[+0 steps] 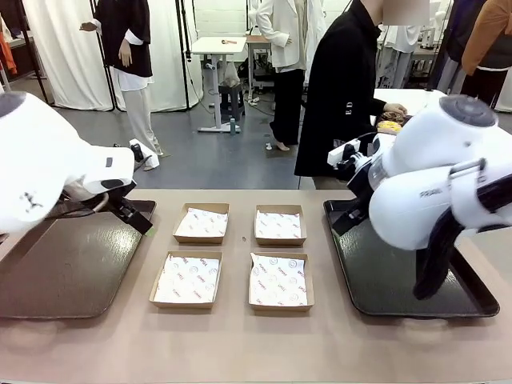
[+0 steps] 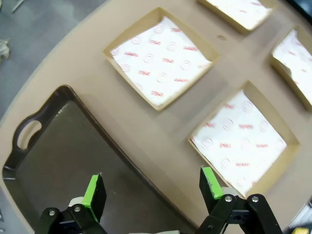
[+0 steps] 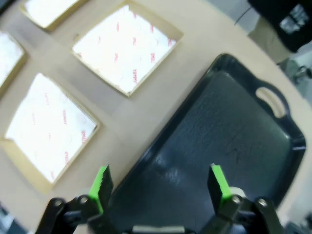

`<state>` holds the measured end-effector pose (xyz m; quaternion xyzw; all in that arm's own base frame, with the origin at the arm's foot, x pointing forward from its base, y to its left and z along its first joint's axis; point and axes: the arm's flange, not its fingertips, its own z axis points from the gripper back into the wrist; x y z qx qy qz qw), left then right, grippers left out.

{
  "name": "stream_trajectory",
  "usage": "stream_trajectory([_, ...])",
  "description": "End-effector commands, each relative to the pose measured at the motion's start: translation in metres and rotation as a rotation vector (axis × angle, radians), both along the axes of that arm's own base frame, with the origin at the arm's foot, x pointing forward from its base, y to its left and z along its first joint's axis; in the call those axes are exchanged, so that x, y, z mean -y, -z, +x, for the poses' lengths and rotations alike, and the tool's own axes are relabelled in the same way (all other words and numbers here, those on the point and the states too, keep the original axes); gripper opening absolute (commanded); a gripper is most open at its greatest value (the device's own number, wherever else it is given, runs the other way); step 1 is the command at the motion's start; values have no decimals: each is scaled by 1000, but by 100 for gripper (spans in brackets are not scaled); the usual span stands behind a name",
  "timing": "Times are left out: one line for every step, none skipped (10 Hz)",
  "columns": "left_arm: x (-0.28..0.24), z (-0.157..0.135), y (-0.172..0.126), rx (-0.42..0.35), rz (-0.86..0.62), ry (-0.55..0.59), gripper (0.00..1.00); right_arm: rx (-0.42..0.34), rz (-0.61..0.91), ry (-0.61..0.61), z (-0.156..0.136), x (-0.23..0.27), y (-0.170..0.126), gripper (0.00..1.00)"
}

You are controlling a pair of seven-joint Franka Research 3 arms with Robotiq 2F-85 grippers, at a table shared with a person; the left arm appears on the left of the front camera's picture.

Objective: Individually package the donuts and arrange them on the tray.
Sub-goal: Pick up one Paper togo box.

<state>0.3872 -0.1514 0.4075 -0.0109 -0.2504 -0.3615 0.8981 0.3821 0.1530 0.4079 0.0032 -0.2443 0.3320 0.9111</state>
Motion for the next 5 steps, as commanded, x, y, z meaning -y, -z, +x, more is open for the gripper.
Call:
stream_trajectory([-56, -101, 0, -89, 9, 59, 100, -76, -28, -80, -108, 56, -3, 100])
stream_trajectory([-63, -121, -3, -134, 23, 64, 100, -96, -59, -86, -127, 66, -6, 100])
stream_trajectory([-66, -135, -6, -174, 51, 70, 100, -118, -93, -89, -143, 74, -5, 100])
stream_trajectory([-71, -157, -6, -181, 50, 55, 100, -144, -129, -92, -164, 84, -3, 100])
stream_trajectory([-77, -165, -7, -198, 60, 42, 100, -156, -139, -83, -176, 90, 0, 100])
